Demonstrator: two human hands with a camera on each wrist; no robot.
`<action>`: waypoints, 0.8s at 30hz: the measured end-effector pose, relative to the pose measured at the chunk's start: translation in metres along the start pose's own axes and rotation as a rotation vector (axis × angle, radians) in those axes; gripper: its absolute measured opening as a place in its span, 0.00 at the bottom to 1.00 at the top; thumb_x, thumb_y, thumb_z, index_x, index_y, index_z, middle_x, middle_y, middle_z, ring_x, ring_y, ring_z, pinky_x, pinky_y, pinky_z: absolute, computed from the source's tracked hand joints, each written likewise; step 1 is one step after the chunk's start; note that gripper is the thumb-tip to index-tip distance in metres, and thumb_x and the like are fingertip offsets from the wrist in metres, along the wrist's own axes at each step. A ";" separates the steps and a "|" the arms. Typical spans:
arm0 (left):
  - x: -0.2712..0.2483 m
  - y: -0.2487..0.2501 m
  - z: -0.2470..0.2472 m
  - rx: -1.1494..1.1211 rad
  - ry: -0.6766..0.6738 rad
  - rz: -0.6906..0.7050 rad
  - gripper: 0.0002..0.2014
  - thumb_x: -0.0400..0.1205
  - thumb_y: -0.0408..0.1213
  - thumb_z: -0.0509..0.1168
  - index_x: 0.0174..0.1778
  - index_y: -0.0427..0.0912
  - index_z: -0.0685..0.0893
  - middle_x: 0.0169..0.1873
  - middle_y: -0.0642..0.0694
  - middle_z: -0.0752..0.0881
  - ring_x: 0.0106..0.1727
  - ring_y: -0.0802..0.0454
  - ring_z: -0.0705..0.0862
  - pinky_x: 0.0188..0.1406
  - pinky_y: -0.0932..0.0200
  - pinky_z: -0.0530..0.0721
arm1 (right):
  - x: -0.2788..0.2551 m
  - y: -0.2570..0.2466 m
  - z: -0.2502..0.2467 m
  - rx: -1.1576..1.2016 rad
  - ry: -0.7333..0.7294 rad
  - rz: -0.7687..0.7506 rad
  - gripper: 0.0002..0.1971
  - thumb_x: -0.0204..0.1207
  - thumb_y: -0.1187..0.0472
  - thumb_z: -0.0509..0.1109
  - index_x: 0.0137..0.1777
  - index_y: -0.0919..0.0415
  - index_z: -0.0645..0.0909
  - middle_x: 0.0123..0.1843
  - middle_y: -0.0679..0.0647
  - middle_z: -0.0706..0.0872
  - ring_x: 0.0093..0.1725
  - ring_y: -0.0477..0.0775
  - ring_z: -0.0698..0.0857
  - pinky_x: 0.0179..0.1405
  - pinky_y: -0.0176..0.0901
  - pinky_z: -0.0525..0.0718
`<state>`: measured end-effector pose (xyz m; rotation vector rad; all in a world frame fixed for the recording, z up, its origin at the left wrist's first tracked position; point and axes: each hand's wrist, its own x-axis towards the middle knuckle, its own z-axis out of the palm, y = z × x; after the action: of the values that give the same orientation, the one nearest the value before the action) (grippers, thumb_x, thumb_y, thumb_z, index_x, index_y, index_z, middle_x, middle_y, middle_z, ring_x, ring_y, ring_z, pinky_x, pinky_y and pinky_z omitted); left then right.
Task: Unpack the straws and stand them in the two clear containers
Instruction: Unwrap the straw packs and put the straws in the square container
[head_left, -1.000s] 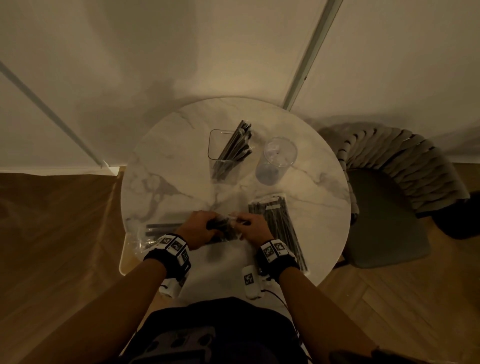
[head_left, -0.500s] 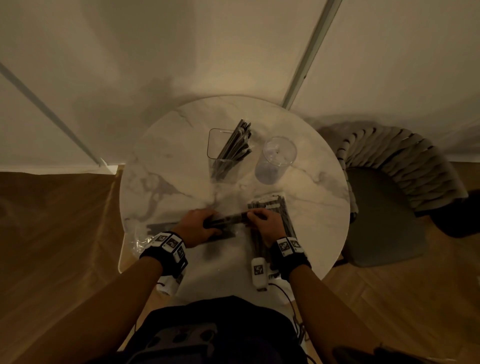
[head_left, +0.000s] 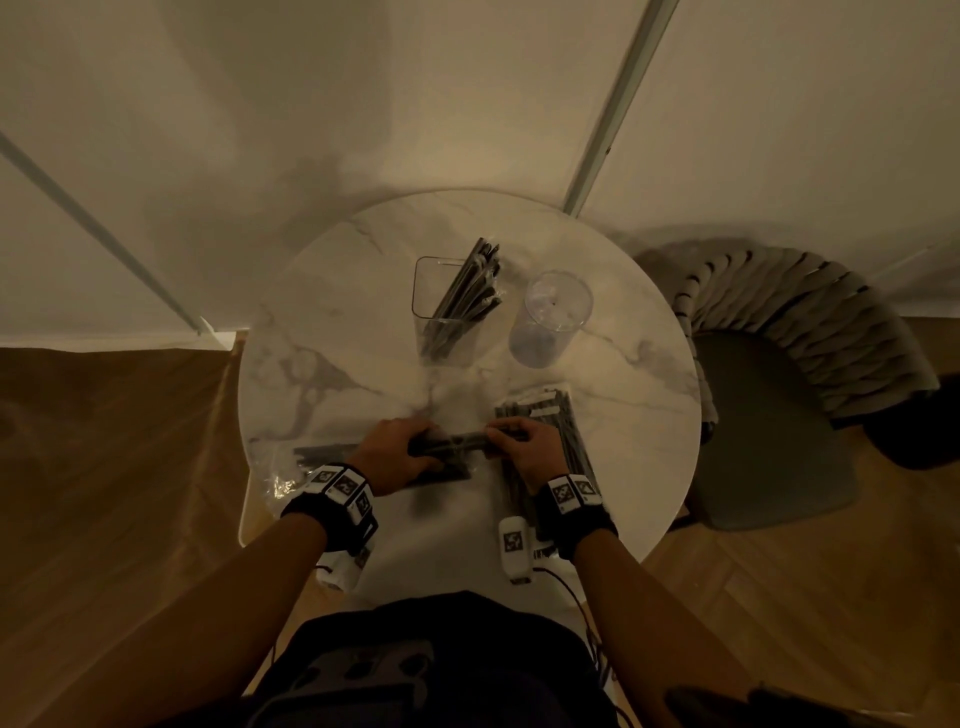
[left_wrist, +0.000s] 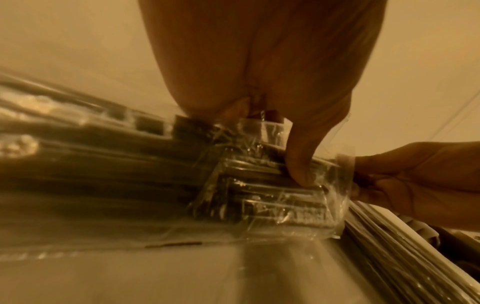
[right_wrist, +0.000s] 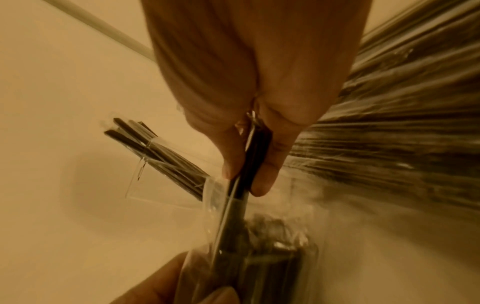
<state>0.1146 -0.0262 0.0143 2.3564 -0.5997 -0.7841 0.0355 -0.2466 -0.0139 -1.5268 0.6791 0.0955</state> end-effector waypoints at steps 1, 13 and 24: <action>0.000 -0.002 0.000 0.006 -0.003 0.000 0.20 0.73 0.48 0.76 0.61 0.53 0.85 0.52 0.51 0.88 0.53 0.51 0.83 0.53 0.57 0.78 | 0.001 0.000 -0.003 0.015 0.017 0.008 0.05 0.74 0.69 0.78 0.46 0.60 0.89 0.43 0.65 0.92 0.40 0.62 0.92 0.46 0.54 0.92; 0.001 0.002 0.005 -0.004 0.042 -0.004 0.20 0.71 0.45 0.79 0.59 0.52 0.87 0.47 0.55 0.86 0.47 0.59 0.79 0.48 0.64 0.74 | -0.001 -0.010 0.010 0.068 -0.136 0.137 0.12 0.72 0.72 0.79 0.55 0.73 0.87 0.41 0.64 0.91 0.32 0.56 0.90 0.31 0.42 0.90; 0.001 0.005 0.006 0.012 0.044 0.023 0.20 0.71 0.46 0.79 0.58 0.51 0.87 0.49 0.51 0.88 0.46 0.58 0.80 0.47 0.64 0.72 | -0.002 -0.007 0.018 -0.183 -0.117 -0.009 0.10 0.71 0.69 0.81 0.51 0.64 0.91 0.41 0.57 0.92 0.30 0.44 0.88 0.34 0.36 0.87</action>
<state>0.1107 -0.0326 0.0131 2.3672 -0.6127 -0.7183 0.0436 -0.2292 -0.0090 -1.6850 0.5829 0.2441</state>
